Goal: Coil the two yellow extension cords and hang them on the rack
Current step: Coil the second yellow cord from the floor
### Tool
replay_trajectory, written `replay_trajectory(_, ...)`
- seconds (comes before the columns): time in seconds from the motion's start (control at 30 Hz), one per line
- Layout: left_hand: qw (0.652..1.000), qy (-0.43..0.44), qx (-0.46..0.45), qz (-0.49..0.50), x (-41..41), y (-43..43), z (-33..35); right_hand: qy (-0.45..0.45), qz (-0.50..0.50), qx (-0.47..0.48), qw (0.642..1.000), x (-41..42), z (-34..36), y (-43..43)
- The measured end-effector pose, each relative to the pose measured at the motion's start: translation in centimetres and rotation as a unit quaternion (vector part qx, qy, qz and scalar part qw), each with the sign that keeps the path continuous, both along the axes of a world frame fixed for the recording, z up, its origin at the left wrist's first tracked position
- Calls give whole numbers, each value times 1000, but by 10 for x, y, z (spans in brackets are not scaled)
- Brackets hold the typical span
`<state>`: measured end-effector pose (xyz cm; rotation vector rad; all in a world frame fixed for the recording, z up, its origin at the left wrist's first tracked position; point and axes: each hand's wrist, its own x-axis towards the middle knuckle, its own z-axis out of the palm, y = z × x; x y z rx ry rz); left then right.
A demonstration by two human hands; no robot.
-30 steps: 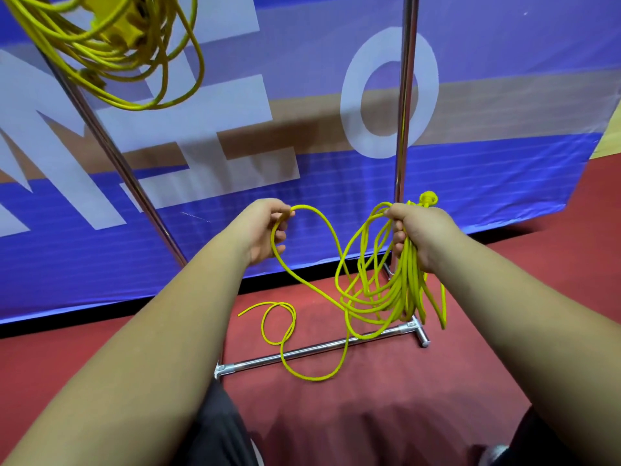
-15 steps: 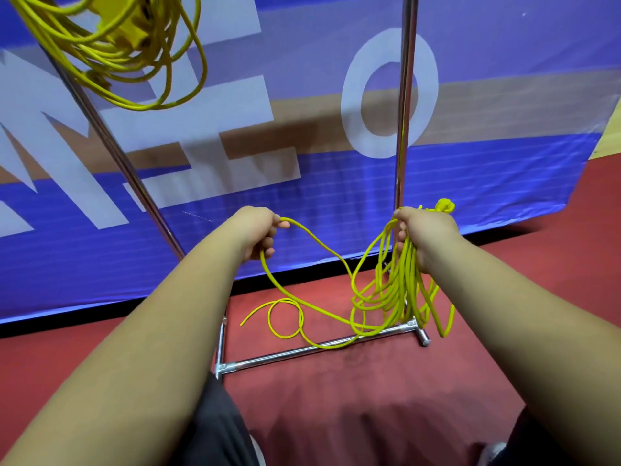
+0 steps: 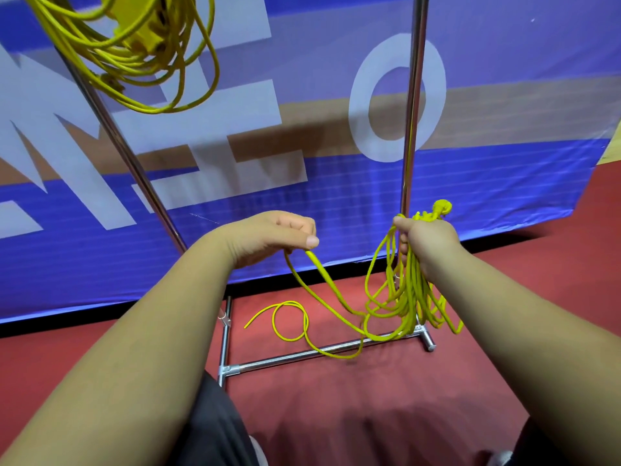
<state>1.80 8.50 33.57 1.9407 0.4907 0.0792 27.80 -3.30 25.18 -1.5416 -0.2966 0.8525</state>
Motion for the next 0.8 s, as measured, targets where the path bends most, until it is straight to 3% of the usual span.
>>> replay_trajectory(0.2,998,-57,-3,22,19,-6,-7,-30,214,10,976,-25,10,-7)
replay_trajectory(0.3,995,-69,19,70,30,-6,-16,11,290,24,957,-40,16,-6)
replay_trajectory(0.57,988,-79,22,128,33,3,-30,103,315,11,943,-62,14,-6)
replay_trajectory(0.8,984,-81,33,155,38,4,-39,104,299,14,948,-63,10,-2)
